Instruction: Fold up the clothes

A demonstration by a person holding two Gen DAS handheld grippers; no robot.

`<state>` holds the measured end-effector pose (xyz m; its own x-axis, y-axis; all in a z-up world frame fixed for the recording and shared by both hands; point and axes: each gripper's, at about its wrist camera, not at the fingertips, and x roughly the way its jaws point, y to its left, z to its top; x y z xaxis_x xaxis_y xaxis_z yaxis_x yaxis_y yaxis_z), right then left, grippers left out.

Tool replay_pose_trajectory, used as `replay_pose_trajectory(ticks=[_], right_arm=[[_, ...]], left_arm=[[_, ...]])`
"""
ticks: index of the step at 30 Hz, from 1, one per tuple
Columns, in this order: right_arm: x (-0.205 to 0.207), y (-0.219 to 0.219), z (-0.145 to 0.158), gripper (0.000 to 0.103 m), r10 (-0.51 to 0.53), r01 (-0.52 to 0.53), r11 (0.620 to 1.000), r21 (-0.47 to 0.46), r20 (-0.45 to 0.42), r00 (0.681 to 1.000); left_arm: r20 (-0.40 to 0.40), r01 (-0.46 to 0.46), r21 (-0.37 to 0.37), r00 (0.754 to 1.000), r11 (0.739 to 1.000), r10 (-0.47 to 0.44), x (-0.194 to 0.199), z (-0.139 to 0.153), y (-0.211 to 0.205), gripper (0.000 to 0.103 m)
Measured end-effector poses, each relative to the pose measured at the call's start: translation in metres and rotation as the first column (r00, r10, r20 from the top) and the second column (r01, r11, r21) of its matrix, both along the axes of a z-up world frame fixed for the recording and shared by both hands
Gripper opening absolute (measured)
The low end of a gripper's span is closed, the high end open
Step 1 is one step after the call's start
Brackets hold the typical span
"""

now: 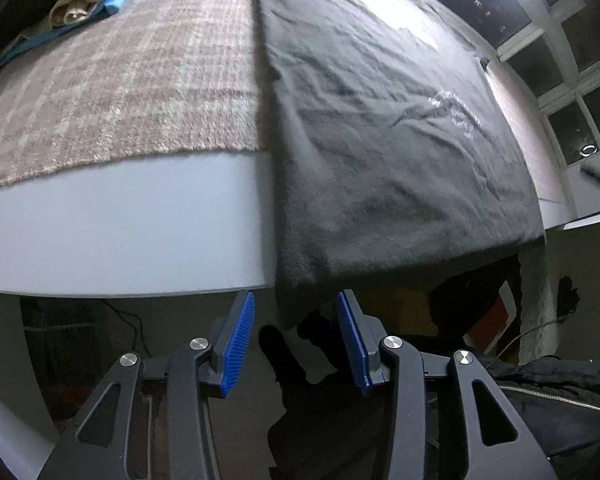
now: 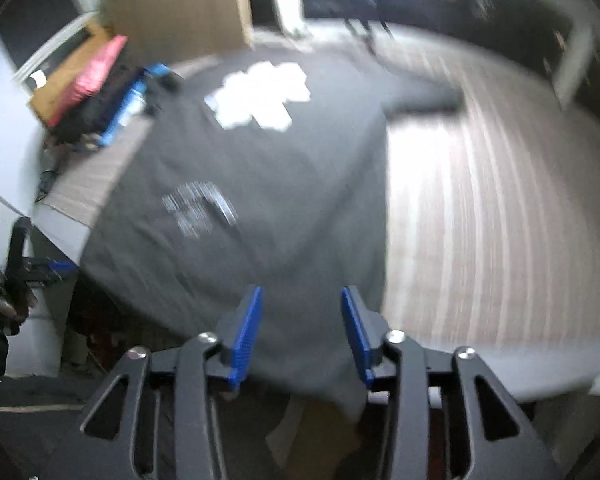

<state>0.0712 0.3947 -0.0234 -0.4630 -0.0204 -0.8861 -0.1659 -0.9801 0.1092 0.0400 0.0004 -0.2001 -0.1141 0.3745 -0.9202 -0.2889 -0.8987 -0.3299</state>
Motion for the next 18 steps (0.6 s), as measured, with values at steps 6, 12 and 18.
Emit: replay_pose_trajectory(ticks=[6,12,18], right_arm=[[-0.111,-0.029,0.028,0.046,0.163,-0.162,0.987,0.023,-0.079,0.983],[-0.238,-0.047,0.022,0.034,0.347,-0.352,0.936,-0.027,-0.105,0.932],[-0.37,-0.076,0.006,0.032,0.451,-0.452,0.892,0.008,-0.091,0.888]], left_arm=[[-0.088,-0.063,0.009,0.994,0.998,0.063,-0.035,0.03,-0.015,0.041],[-0.169,-0.163,0.005,0.972,0.987,0.161,-0.107,0.053,-0.014,0.041],[-0.197,-0.285,0.041,0.937,0.958,0.287,-0.187,0.043,0.017,0.041]])
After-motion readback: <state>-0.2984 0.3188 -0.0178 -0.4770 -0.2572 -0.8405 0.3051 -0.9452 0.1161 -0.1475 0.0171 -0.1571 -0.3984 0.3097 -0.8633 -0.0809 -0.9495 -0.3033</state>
